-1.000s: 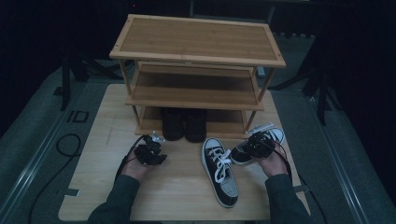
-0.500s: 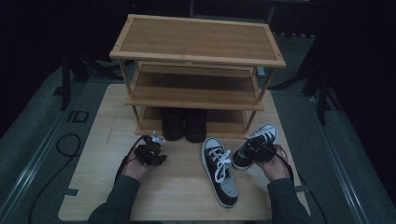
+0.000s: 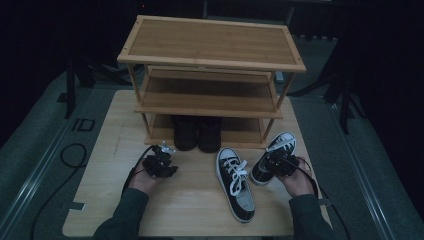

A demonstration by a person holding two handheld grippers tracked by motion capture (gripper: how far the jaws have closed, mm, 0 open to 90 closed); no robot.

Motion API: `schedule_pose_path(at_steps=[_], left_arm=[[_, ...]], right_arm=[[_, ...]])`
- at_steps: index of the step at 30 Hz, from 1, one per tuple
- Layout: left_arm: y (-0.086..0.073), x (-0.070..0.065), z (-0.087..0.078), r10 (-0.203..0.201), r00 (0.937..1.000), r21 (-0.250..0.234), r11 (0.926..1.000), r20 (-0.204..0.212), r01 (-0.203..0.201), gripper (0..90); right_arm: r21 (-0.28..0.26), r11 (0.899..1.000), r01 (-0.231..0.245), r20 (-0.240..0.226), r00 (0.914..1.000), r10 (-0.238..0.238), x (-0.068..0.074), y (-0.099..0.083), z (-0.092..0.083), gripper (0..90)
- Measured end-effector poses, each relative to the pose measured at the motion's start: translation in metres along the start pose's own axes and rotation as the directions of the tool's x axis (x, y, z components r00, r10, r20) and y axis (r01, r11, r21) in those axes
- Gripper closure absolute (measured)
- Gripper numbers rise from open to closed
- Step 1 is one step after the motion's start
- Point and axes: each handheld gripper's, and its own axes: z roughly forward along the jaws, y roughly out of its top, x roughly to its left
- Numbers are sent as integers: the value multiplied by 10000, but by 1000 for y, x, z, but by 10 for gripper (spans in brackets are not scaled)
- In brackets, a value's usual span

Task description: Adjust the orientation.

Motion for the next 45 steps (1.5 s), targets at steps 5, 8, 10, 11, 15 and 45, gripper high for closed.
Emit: schedule_pose_path(at_steps=[5,8,10,11,15,45], left_arm=[[0,-1,1,38,10000,25,10000,23,-38,615],[1,-2,2,61,10000,58,10000,37,-61,615],[1,-2,2,61,10000,54,10000,36,-61,615],[1,-2,2,59,10000,48,10000,40,-59,614],[1,-3,3,57,10000,40,10000,48,-57,615],[3,-5,4,109,9999,30,9999,92,-110,614]], right_arm=[[205,9998,-73,312,9995,67,-3,-10,-7,900],[110,9995,-292,335,9990,289,-8,-18,-11,900],[7,9991,-425,308,9986,425,-11,-23,-15,900],[15,9988,-495,325,9982,494,-12,-25,-17,900],[66,9979,-651,544,9964,647,-16,-31,-22,900],[-925,9828,-1601,1666,9706,1738,-37,-52,-58,762]])
